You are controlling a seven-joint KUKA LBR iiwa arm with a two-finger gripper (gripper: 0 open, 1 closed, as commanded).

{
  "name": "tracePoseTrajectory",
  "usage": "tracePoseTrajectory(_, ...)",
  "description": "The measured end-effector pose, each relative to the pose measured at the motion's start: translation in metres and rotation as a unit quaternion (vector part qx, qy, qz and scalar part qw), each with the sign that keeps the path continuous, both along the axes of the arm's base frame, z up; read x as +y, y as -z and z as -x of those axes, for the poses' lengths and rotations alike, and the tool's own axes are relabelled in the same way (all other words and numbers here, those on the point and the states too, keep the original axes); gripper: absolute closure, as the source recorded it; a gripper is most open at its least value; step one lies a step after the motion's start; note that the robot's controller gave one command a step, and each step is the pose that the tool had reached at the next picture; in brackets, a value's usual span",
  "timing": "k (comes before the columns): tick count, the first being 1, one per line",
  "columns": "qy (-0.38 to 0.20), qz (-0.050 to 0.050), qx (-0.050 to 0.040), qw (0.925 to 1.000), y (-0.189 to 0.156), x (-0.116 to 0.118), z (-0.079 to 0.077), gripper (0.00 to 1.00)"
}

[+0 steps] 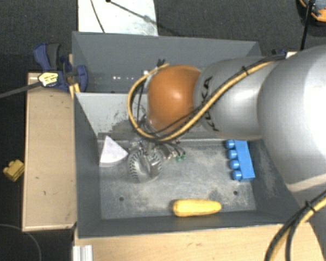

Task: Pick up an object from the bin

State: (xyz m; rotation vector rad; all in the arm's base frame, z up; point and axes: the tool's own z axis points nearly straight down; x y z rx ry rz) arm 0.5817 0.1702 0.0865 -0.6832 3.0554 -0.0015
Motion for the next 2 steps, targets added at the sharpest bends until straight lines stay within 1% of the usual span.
tracePoseTrajectory(1, 0.000, 0.001, 0.0037, 1.0000, -0.006, -0.001, 0.002, 1.00)
tracePoseTrajectory(2, 0.002, 0.001, 0.0050, 1.0000, -0.024, -0.001, 0.002, 1.00)
